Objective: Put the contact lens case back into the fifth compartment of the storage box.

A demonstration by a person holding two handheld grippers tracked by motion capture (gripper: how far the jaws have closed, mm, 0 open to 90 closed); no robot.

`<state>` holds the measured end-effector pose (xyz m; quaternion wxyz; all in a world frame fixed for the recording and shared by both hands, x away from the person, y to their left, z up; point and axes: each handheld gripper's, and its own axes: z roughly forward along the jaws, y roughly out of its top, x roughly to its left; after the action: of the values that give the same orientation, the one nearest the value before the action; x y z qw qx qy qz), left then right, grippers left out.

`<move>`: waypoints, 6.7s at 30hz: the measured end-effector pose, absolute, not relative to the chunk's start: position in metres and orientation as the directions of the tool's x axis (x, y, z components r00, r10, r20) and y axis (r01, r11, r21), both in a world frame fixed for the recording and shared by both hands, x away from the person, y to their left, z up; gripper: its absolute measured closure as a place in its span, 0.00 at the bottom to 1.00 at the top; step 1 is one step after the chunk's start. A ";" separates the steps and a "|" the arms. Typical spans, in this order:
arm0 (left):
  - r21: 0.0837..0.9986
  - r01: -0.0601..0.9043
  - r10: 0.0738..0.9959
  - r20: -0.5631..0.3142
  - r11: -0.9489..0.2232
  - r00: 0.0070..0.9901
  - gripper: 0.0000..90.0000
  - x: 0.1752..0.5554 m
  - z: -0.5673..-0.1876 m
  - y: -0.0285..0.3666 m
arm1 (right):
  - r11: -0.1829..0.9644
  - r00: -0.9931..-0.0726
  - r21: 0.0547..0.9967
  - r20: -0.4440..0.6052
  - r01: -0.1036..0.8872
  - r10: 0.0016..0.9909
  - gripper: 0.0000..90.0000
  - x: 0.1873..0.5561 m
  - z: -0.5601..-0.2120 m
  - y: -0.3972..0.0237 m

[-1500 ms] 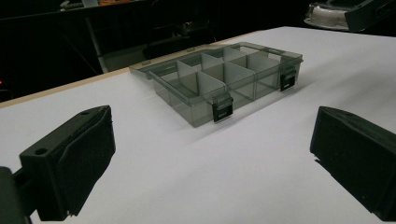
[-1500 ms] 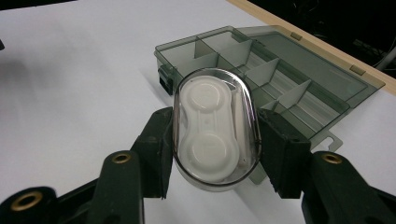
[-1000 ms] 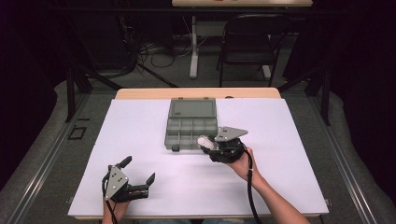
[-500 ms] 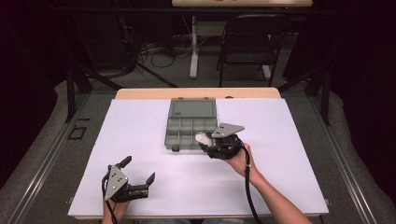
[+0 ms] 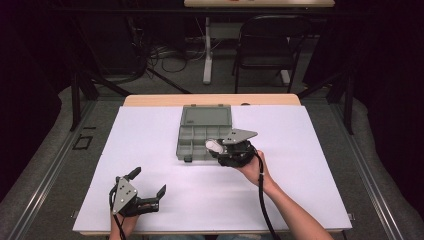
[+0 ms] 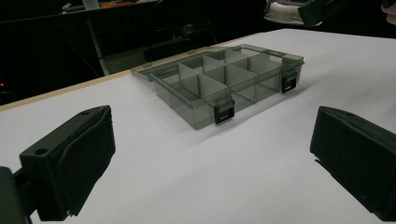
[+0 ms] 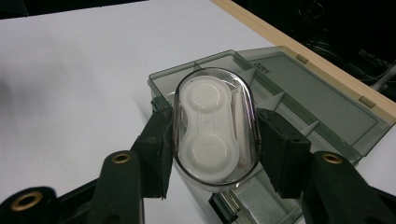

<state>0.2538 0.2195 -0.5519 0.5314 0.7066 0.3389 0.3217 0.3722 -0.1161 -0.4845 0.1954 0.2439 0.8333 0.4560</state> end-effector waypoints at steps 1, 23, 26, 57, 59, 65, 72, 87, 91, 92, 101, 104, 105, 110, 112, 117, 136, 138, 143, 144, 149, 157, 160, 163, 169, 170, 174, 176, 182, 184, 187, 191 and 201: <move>0.969 0.138 0.822 0.093 -0.204 0.562 0.00 0.254 -0.552 0.220 | 0.465 -0.805 0.856 -0.104 0.226 0.584 0.55 0.372 -0.484 -0.115; 0.969 0.136 0.823 0.096 -0.206 0.560 0.00 0.254 -0.552 0.220 | 0.477 -0.818 0.851 -0.105 0.221 0.565 0.55 0.380 -0.480 -0.096; 0.969 0.138 0.823 0.096 -0.206 0.560 0.00 0.254 -0.552 0.220 | 0.478 -0.819 0.850 -0.103 0.223 0.565 0.55 0.382 -0.480 -0.093; 0.969 0.132 0.821 0.100 -0.208 0.562 0.00 0.254 -0.551 0.220 | 0.473 -0.827 0.854 -0.098 0.216 0.554 0.55 0.391 -0.473 -0.073; 0.970 0.131 0.822 0.099 -0.206 0.561 0.00 0.253 -0.551 0.220 | 0.474 -0.827 0.853 -0.098 0.217 0.554 0.55 0.392 -0.473 -0.071; 0.970 0.129 0.824 0.100 -0.205 0.558 0.00 0.253 -0.550 0.221 | 0.471 -0.825 0.855 -0.096 0.218 0.557 0.55 0.394 -0.472 -0.067; 0.971 0.127 0.821 0.098 -0.203 0.562 0.00 0.254 -0.550 0.221 | 0.481 -0.828 0.846 -0.092 0.228 0.553 0.55 0.400 -0.475 -0.058; 0.971 0.127 0.820 0.100 -0.205 0.563 0.00 0.253 -0.550 0.220 | 0.510 -0.830 0.825 -0.093 0.245 0.550 0.55 0.406 -0.478 -0.045; 0.971 0.125 0.824 0.099 -0.202 0.559 0.00 0.253 -0.550 0.221 | 0.518 -0.827 0.816 -0.093 0.255 0.554 0.55 0.408 -0.479 -0.042; 0.971 0.126 0.823 0.100 -0.204 0.559 0.00 0.253 -0.550 0.221 | 0.520 -0.826 0.814 -0.093 0.258 0.556 0.55 0.409 -0.479 -0.042; 0.972 0.124 0.824 0.100 -0.202 0.558 0.00 0.253 -0.549 0.221 | 0.537 -0.820 0.797 -0.095 0.277 0.565 0.55 0.413 -0.480 -0.036; 0.972 0.123 0.824 0.101 -0.202 0.557 0.00 0.252 -0.549 0.221 | 0.537 -0.818 0.796 -0.096 0.279 0.568 0.55 0.415 -0.481 -0.034; 0.972 0.122 0.824 0.102 -0.202 0.557 0.00 0.252 -0.549 0.221 | 0.541 -0.818 0.792 -0.096 0.282 0.567 0.55 0.415 -0.481 -0.034; 0.972 0.122 0.825 0.102 -0.203 0.556 0.00 0.253 -0.549 0.221 | 0.538 -0.807 0.780 -0.073 0.320 0.586 0.55 0.418 -0.482 -0.029; 0.972 0.120 0.825 0.103 -0.202 0.555 0.00 0.253 -0.549 0.221 | 0.536 -0.803 0.777 -0.067 0.331 0.593 0.55 0.420 -0.482 -0.028; 0.971 0.120 0.824 0.105 -0.205 0.556 0.00 0.253 -0.549 0.222 | 0.546 -0.790 0.755 -0.063 0.362 0.610 0.55 0.423 -0.484 -0.022; 0.970 0.122 0.820 0.109 -0.213 0.561 0.00 0.254 -0.550 0.221 | 0.578 -0.750 0.695 -0.084 0.428 0.656 0.55 0.428 -0.501 -0.006; 0.970 0.122 0.820 0.109 -0.212 0.562 0.00 0.254 -0.550 0.220 | 0.587 -0.751 0.688 -0.093 0.427 0.654 0.55 0.428 -0.502 -0.004; 0.969 0.124 0.820 0.107 -0.212 0.562 0.00 0.254 -0.550 0.221 | 0.604 -0.749 0.670 -0.109 0.431 0.654 0.55 0.429 -0.505 0.001; 0.970 0.123 0.820 0.107 -0.211 0.562 0.00 0.254 -0.550 0.221 | 0.606 -0.747 0.667 -0.110 0.433 0.655 0.55 0.429 -0.506 0.002; 0.970 0.122 0.821 0.106 -0.209 0.561 0.00 0.253 -0.550 0.222 | 0.591 -0.749 0.667 -0.073 0.454 0.659 0.44 0.431 -0.507 0.004; 0.970 0.122 0.821 0.108 -0.211 0.561 0.00 0.253 -0.550 0.221 | 0.545 -0.761 0.700 -0.003 0.461 0.648 0.19 0.427 -0.496 -0.014; 0.970 0.119 0.821 0.109 -0.210 0.561 0.00 0.253 -0.550 0.221 | 0.540 -0.776 0.708 0.018 0.455 0.631 0.14 0.425 -0.492 -0.024; 0.970 0.123 0.820 0.108 -0.212 0.562 0.00 0.253 -0.550 0.220 | 0.535 -0.788 0.714 0.037 0.450 0.614 0.09 0.421 -0.489 -0.033; 0.970 0.123 0.819 0.105 -0.210 0.564 0.00 0.255 -0.550 0.218 | 0.532 -0.805 0.723 0.057 0.441 0.590 0.04 0.413 -0.485 -0.051; 0.969 0.125 0.818 0.107 -0.213 0.566 0.00 0.255 -0.551 0.218 | 0.530 -0.806 0.725 0.057 0.439 0.589 0.03 0.412 -0.484 -0.054; 0.969 0.123 0.818 0.109 -0.214 0.565 0.00 0.254 -0.550 0.219 | 0.530 -0.811 0.732 0.052 0.428 0.582 0.02 0.406 -0.482 -0.068; 0.970 0.123 0.820 0.107 -0.211 0.562 0.00 0.254 -0.550 0.220 | 0.525 -0.808 0.732 0.057 0.434 0.587 0.02 0.404 -0.481 -0.074; 0.970 0.123 0.817 0.106 -0.211 0.566 0.00 0.254 -0.550 0.218 | 0.513 -0.805 0.744 0.055 0.427 0.591 0.02 0.396 -0.478 -0.095; 0.969 0.124 0.818 0.107 -0.213 0.565 0.00 0.255 -0.550 0.218 | 0.512 -0.802 0.744 0.053 0.429 0.595 0.02 0.393 -0.478 -0.102; 0.969 0.123 0.819 0.108 -0.213 0.564 0.00 0.254 -0.550 0.219 | 0.507 -0.799 0.748 0.052 0.429 0.599 0.02 0.389 -0.478 -0.111; 0.969 0.123 0.818 0.109 -0.214 0.564 0.00 0.254 -0.550 0.219 | 0.502 -0.795 0.751 0.049 0.428 0.605 0.02 0.385 -0.480 -0.122; 0.969 0.124 0.819 0.109 -0.214 0.564 0.00 0.254 -0.550 0.219 | 0.496 -0.780 0.746 0.051 0.445 0.623 0.02 0.375 -0.487 -0.146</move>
<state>0.2542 0.2192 -0.5502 0.5309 0.7072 0.3332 0.3270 0.3755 -0.1461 -0.4868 0.1132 0.3115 0.8574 0.3937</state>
